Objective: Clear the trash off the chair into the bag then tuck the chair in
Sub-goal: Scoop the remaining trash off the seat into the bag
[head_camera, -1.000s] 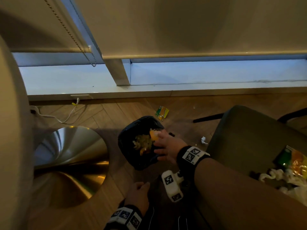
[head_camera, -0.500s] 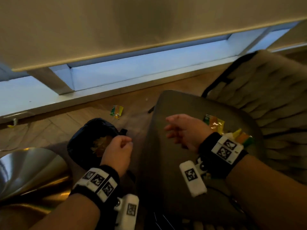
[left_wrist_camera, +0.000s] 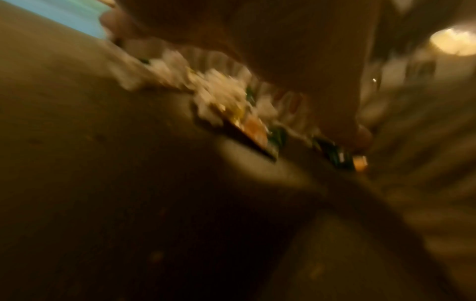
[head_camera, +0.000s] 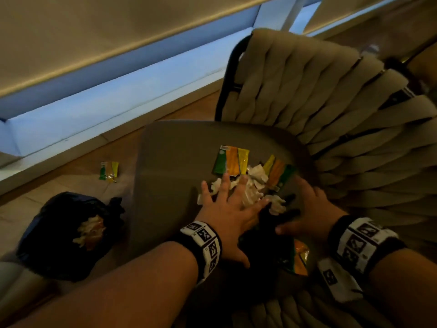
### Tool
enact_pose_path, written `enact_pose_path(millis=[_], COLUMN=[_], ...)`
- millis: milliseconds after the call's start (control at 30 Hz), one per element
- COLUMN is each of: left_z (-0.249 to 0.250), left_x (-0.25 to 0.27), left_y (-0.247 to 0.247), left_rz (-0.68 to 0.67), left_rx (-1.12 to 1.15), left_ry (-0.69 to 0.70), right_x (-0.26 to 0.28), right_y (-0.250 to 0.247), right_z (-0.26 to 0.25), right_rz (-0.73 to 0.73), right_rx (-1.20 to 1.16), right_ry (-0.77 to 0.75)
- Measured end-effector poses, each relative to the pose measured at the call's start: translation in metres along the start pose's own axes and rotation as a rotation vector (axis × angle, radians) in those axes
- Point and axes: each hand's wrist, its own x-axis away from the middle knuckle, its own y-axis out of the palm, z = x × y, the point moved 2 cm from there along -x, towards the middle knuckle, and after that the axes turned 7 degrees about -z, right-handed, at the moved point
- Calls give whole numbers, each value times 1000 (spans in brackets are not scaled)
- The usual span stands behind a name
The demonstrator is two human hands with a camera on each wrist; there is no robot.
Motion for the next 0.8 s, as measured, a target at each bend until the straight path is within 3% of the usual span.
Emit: enact_pose_path(millis=[133,200,300,367,500,567,700,767,800], left_z=[1,-1,-1,-4,-21,-29,-40,-54,-65], left_x=[-24,-29,-36,-41,-37,-24,16,42,57], left_y=[20,16,2,-10,-22,-24,-26,-26,-25], left_rz=[-113,-76,43,41,-42,-21,134,351,484], left_rx=[-113,-65,-84,-42,226,376,589,687,749], left_ry=[42,10,-5,5,4,-18,-102,-235,-366], right_x=[14,10,-10,-22,-34,-34,-48,-64,-69], right_y=[53,76,77,60,3,-21,-26,-21,-19], right_z=[37,44,39,22,-10,-27,-68,-79,-81], right_rz=[-303,-342,-151,-31,225,280,199,155,156], right_rx=[165,140,14,-33,-154,-82,252,237,221], right_ry=[142,167,77,-29,-105,-111,-204,-188,-162])
